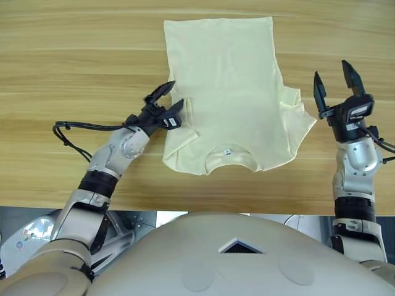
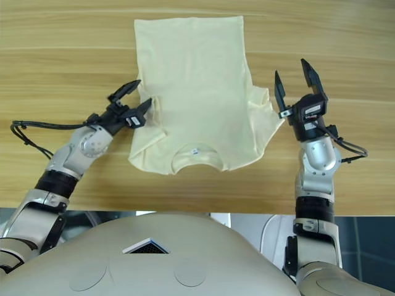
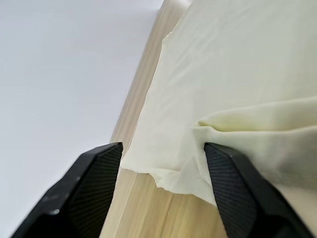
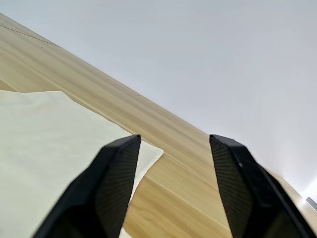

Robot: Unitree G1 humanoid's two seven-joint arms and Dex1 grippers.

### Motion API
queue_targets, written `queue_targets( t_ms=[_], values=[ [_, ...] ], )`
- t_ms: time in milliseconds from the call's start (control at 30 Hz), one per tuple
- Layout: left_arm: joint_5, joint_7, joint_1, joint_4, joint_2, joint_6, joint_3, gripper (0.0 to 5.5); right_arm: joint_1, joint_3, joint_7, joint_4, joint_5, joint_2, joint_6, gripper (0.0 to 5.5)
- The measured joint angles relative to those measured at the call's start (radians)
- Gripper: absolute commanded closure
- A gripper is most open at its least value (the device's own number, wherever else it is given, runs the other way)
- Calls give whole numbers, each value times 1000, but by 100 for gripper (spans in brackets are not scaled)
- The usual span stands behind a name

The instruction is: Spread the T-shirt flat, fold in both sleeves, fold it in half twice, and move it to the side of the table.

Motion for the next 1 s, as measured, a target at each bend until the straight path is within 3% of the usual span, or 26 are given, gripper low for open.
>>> queue_targets(
  t_ms=[200, 333, 533, 633, 767, 1000],
  values=[
    [16, 10, -11, 9, 26, 0, -11, 243, 12, -9, 0, -38, 0, -6, 2, 294],
    [13, 8, 76, -111, 56, -3, -2, 243, 30, -36, -14, -52, -84, -52, -10, 294],
    [103, 185, 95, -271, 23, 4, 33, 243, 167, -106, -43, -175, -251, -147, -65, 294],
    [113, 287, 98, -324, -3, 5, 81, 243, 343, -96, -10, -170, -471, -249, -92, 294],
    [110, 368, 113, -354, -23, 25, 147, 243, 428, -102, -115, -105, -735, -357, -42, 294],
    [33, 493, 164, -375, -37, 27, 314, 243, 453, -54, -207, -104, -814, -460, 7, 294]
  ],
)
